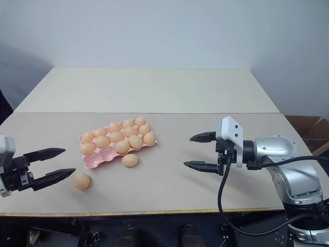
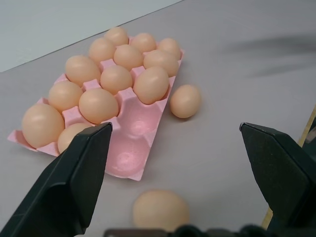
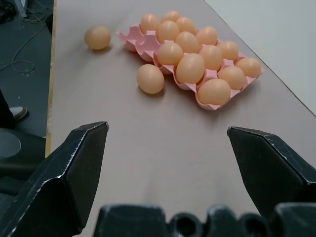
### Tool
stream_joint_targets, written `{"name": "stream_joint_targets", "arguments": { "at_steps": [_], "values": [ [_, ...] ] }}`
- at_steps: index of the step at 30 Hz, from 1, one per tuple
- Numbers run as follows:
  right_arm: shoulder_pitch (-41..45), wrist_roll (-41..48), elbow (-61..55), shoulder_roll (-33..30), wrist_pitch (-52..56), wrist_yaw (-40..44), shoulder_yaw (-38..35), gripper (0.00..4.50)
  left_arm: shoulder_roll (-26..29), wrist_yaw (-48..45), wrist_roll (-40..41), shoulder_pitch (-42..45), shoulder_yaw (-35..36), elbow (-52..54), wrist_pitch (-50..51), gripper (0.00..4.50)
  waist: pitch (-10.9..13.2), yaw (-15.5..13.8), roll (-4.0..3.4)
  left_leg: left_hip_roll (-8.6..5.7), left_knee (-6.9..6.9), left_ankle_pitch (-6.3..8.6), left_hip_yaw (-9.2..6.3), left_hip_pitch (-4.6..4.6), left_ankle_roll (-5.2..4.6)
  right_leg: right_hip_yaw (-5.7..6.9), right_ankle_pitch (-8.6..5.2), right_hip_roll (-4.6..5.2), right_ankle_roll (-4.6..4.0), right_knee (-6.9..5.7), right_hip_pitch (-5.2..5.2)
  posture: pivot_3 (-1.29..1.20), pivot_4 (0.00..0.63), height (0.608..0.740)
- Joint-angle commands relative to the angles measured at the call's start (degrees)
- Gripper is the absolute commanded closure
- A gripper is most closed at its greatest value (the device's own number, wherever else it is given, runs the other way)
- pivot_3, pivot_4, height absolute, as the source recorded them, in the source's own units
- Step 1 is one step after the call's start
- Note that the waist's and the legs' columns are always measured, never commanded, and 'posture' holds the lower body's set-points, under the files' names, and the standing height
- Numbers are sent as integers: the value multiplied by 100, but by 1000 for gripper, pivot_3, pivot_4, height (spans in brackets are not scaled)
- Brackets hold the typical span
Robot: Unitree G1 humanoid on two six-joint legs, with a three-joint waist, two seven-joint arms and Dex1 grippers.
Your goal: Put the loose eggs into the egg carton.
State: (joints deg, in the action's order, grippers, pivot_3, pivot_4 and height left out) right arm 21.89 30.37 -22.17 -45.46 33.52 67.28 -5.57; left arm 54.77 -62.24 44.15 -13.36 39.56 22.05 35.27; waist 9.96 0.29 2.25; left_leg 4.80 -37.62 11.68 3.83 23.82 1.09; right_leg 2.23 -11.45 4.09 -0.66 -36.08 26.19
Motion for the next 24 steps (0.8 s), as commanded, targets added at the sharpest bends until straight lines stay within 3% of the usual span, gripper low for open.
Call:
{"name": "stream_joint_targets", "arguments": {
  "at_steps": [1, 4, 8, 14, 24],
  "values": [
    [54, 146, -164, -61, -188, -17, -98, 13, -14, 2, 54, -76, 224, 268, -19, 0, 0, -13, 0, 0, 0, 0, 0, 1, 0, 0, 0, 0, 0, 2, 0, 0, 150, 740],
    [82, 147, -135, -68, -218, -28, -63, 13, -40, 31, 89, -114, 218, 359, 0, 0, 0, -21, 0, 0, 0, 0, 2, 1, 0, -1, 0, 0, 1, 3, 1, 0, 150, 740],
    [124, 172, -156, -40, -197, -70, -30, 13, -6, 54, -56, 47, -333, 605, -126, 0, 0, -46, 0, 1, 0, 1, 2, -2, 1, 0, 0, 0, 1, -2, 0, 0, 150, 740],
    [246, 109, -174, 49, -233, -214, 164, 13, -20, 65, -369, 1284, -1641, 240, -341, 0, 0, -129, 0, 0, -9, 2, -1, -3, 4, 1, 1, -3, 1, -8, -5, 0, 150, 740],
    [-2, 190, -486, -34, -208, -320, 93, 13, 819, -1163, -1066, 897, -1302, -904, -1033, 0, 0, -61, 0, 6, 3, 4, 0, 2, -2, -8, 17, -16, 35, -2, 5, 0, 150, 740]
  ]
}}
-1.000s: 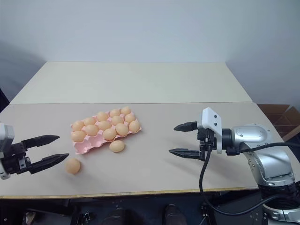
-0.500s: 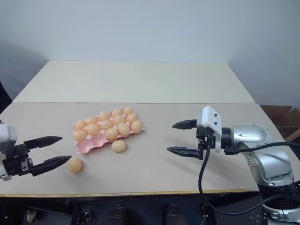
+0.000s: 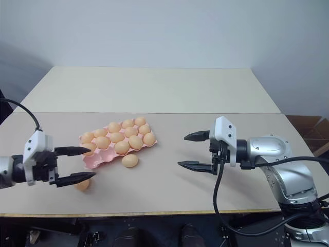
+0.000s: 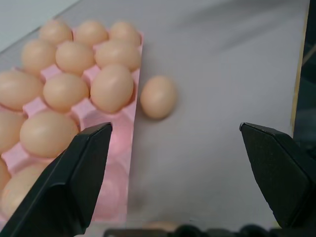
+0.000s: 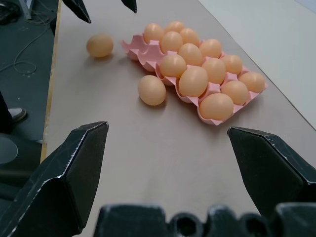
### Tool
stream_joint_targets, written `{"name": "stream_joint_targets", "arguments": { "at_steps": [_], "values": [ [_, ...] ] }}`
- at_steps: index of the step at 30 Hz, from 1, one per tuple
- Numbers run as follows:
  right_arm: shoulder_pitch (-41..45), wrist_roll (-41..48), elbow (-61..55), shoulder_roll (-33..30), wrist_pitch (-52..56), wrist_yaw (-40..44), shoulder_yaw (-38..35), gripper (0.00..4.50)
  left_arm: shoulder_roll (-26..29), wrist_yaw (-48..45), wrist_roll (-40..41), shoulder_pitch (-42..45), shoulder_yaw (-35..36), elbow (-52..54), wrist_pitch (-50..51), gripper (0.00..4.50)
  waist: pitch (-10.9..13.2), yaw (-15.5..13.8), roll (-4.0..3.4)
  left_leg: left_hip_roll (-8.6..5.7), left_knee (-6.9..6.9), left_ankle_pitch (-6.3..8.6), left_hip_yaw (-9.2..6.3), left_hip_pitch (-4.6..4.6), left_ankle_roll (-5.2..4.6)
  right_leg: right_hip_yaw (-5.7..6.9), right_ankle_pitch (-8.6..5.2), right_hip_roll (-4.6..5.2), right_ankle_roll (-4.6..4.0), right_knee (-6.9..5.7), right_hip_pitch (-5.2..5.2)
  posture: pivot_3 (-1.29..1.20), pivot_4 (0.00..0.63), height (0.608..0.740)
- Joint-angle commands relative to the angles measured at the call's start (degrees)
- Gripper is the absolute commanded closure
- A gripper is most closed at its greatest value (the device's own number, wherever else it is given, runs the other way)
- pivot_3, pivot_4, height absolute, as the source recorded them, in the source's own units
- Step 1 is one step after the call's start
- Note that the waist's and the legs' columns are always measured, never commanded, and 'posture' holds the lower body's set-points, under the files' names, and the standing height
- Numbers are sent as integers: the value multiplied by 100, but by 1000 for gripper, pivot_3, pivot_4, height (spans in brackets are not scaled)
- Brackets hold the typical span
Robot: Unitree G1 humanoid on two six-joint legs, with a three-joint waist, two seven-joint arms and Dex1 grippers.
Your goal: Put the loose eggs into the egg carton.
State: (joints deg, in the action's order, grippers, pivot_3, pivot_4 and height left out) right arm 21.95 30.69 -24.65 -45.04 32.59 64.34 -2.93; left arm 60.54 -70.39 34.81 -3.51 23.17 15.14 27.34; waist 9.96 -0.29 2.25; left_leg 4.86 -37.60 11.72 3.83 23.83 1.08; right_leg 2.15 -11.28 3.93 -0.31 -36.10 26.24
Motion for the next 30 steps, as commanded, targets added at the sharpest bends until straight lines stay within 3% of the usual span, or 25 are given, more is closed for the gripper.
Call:
{"name": "stream_joint_targets", "arguments": {
  "at_steps": [1, 7, 23, 26, 30],
  "values": [
    [-27, 166, -256, -77, -115, -36, -180, 13, 291, -437, -191, -142, 365, -284, -307, 0, 1, -9, -1, 0, -1, 0, 0, 0, 0, 1, -4, 2, -6, 1, 1, 0, 150, 740],
    [-153, 207, -357, -30, -117, -145, -170, 13, 421, -678, -689, -471, 188, -372, -710, 0, 1, -44, -2, -6, -11, 3, 10, -2, 6, 5, -18, 26, -31, -2, -3, 0, 150, 740],
    [-195, 413, -514, -205, 6, -271, -199, 13, -28, 329, -1510, -198, -891, -432, -569, 0, 1, -45, -2, -5, -11, 0, 12, -1, 2, 8, -17, 24, -29, -5, -4, 0, 150, 740],
    [-216, 457, -544, -241, 26, -299, -211, 0, -48, 504, -1592, -150, -952, -428, -479, 594, 1, -44, -2, -5, -11, 0, 12, -1, 2, 8, -17, 24, -29, -5, -5, 0, 150, 740],
    [-222, 487, -555, -272, 26, -360, -186, 0, -28, 575, -1684, -103, -1026, -455, -456, 1835, 1, -45, -2, -6, -12, 0, 12, -1, 1, 8, -17, 25, -29, -5, -6, 0, 150, 740]
  ]
}}
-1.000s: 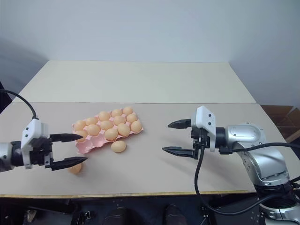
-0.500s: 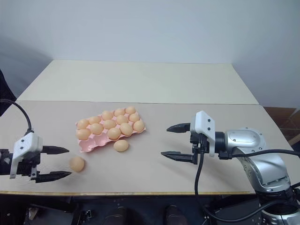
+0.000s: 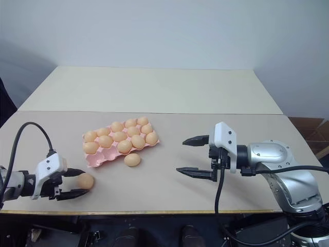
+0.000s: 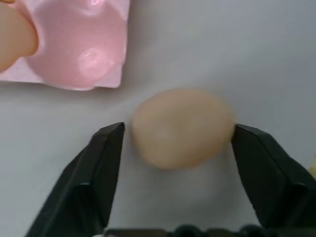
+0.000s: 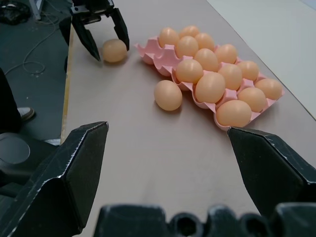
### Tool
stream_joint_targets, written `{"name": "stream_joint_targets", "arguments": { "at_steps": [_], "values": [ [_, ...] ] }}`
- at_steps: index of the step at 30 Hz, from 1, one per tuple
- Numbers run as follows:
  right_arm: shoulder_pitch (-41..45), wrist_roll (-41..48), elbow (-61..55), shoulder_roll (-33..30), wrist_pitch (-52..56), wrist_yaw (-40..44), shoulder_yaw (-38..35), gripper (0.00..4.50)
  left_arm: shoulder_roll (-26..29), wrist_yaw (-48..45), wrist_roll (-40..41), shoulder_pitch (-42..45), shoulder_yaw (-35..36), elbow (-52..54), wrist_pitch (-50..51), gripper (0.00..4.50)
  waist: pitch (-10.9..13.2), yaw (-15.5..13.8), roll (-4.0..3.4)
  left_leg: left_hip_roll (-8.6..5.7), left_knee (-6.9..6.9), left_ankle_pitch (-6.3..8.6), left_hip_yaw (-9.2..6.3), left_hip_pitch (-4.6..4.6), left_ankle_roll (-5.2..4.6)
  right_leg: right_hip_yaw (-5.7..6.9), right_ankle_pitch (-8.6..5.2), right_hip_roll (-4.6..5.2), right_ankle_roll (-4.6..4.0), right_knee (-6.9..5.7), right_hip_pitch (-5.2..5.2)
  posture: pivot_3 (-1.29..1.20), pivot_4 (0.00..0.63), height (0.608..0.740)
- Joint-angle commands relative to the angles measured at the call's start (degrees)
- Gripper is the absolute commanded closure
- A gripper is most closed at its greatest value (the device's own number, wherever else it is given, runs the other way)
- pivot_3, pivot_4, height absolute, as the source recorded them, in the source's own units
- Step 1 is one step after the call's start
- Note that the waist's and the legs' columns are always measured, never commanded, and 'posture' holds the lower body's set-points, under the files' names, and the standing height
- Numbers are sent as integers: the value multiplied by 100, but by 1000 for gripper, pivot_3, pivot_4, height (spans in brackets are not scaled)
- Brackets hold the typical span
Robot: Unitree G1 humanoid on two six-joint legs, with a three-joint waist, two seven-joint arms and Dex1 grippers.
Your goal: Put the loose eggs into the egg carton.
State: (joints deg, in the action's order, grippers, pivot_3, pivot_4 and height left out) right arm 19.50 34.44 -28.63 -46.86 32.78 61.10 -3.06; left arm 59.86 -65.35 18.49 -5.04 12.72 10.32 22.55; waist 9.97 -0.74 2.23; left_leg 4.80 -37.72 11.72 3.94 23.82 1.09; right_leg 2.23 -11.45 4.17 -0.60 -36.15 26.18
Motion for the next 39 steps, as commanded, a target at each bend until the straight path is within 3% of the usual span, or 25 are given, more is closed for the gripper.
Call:
{"name": "stream_joint_targets", "arguments": {
  "at_steps": [1, 5, 10, 14, 27, 35, 39],
  "values": [
    [19, 119, -159, -97, 5, -44, -172, 0, 36, 88, -60, 47, 20, 36, 43, 2039, 0, 0, 0, 0, 0, 0, 0, 0, 0, 0, 0, 0, 0, 0, 0, 0, 150, 740],
    [28, 133, -135, -130, -15, -47, -156, 0, 19, 108, -52, -30, 137, 98, -77, 2318, 0, 0, 0, 0, 0, 0, 0, 0, 0, 0, 0, 0, 0, 0, 0, 0, 150, 740],
    [9, 151, -133, -144, -38, -91, -171, 0, 184, -568, 783, -319, 1130, 368, 176, 2318, 0, 16, 1, 2, 0, 0, 0, -1, 0, -1, 0, -1, -1, -1, 2, 0, 150, 740],
    [36, 139, -98, -123, -57, -114, -160, 0, 25, -508, 1467, 46, 1486, 537, 604, 2318, 0, -18, 0, 0, -2, 0, -1, -1, 0, 1, 0, 2, -1, -1, 0, 0, 150, 740],
    [80, 182, -187, -97, -7, -240, -127, 0, -654, 637, 527, 2173, -597, -43, 746, 2318, -2, -10, 4, -6, -10, -1, -6, 3, -2, -10, 28, -11, 46, 1, -10, 0, 150, 740],
    [-36, 247, -316, -142, 52, -348, -231, 0, -694, 665, 326, 2428, -797, -345, 737, 35, -3, 7, 5, -4, -10, -2, -8, -1, -2, -15, 29, -16, 46, -4, -10, 0, 150, 740],
    [-24, 258, -298, -146, 31, -365, -214, 0, -613, 669, 317, 2360, -612, -365, 634, 35, -3, 4, 5, -5, -12, -2, -8, 0, -2, -15, 29, -14, 46, -4, -10, 0, 150, 740]
  ]
}}
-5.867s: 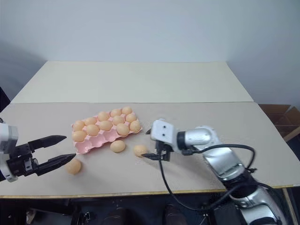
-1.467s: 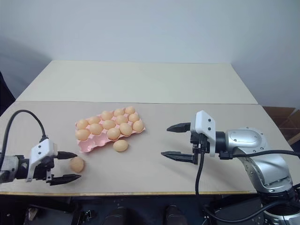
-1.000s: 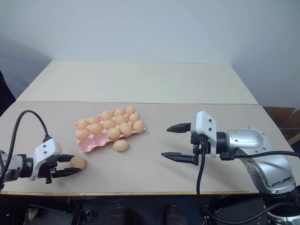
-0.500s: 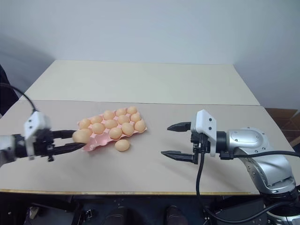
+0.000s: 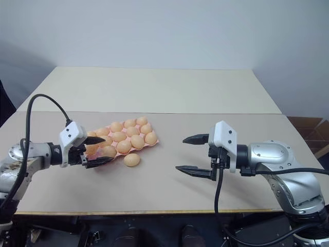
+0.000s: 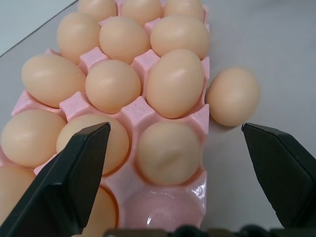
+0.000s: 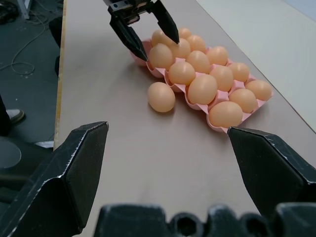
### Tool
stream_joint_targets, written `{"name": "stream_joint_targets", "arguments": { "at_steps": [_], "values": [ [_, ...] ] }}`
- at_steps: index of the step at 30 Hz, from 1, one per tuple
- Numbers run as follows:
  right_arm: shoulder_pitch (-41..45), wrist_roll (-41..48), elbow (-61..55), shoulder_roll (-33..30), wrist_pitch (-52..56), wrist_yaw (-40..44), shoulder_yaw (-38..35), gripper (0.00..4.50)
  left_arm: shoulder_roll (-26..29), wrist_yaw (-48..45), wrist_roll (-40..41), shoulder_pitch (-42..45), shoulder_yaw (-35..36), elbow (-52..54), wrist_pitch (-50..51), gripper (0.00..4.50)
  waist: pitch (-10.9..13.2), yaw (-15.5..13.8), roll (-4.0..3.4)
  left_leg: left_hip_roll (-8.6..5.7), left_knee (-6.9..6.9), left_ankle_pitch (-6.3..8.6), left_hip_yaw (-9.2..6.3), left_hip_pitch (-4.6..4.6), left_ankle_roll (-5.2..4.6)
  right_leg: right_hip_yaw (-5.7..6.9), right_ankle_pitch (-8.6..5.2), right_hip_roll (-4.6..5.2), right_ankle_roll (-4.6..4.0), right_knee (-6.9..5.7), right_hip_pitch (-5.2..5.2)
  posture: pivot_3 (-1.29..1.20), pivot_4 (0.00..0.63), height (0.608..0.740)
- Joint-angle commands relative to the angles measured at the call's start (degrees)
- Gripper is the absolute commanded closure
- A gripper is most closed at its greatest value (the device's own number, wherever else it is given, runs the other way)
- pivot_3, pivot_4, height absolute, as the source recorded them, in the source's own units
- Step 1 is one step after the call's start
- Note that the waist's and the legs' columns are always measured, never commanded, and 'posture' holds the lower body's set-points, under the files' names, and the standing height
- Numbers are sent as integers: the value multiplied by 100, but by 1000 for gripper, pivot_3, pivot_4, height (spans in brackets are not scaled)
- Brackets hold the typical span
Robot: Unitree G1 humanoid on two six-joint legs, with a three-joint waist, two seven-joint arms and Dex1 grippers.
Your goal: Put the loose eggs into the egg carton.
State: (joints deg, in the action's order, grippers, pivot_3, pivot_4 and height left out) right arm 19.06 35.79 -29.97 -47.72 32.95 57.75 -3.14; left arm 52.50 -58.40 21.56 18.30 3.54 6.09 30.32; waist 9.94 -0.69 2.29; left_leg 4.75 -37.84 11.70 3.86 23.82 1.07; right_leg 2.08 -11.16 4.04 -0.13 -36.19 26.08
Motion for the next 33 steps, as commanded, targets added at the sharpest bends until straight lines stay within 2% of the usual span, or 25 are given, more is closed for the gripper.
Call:
{"name": "stream_joint_targets", "arguments": {
  "at_steps": [1, 4, 6, 14, 21, 27, 33],
  "values": [
    [31, 130, -149, -60, 2, -29, -198, 0, 144, -14, 27, -17, 407, 88, -198, 35, 0, 2, 0, 0, 0, 0, 0, 0, 0, 0, 0, 0, 0, 0, 0, 0, 150, 740],
    [85, 128, -72, -60, -31, -15, -164, 0, 218, -78, 169, -165, 763, 183, -223, 35, 0, 9, 0, 1, 0, 0, 0, 0, 0, 0, 0, -1, 0, 0, 0, 0, 150, 740],
    [121, 120, 1, -59, -55, 14, -155, 0, 259, -199, 465, -442, 1241, 347, -158, 35, 0, 24, 0, 3, 0, 0, 0, 0, 0, 0, 0, -2, 0, 0, 2, 0, 150, 740],
    [230, 71, 389, -66, -251, 251, -228, 0, 157, -630, 1132, -2210, 3120, 1141, -195, 35, 0, 21, 0, 3, 0, 0, 2, -2, 0, 1, -1, 3, -2, 0, 2, 0, 150, 740],
    [111, 75, 624, -119, -246, 294, -315, 0, -80, -867, 1377, -3626, 4282, 1690, -36, 35, 0, -9, 0, 3, 0, 1, 4, -3, 1, 5, -23, 9, -38, 2, 1, 0, 150, 740],
    [62, 108, 835, -380, -402, 660, -480, 0, -456, -563, 1730, -4034, 4497, 2340, 124, 35, -1, -14, 1, -2, 0, 1, 7, -4, 1, 6, -23, 19, -37, 4, 1, 0, 150, 740],
    [74, 124, 816, -366, -419, 713, -515, 0, -332, -300, 1894, -3754, 4263, 2428, 230, 35, -1, -1, 1, 0, 0, 1, 5, -6, 1, 5, -23, 12, -37, 0, 0, 0, 150, 740]
  ]
}}
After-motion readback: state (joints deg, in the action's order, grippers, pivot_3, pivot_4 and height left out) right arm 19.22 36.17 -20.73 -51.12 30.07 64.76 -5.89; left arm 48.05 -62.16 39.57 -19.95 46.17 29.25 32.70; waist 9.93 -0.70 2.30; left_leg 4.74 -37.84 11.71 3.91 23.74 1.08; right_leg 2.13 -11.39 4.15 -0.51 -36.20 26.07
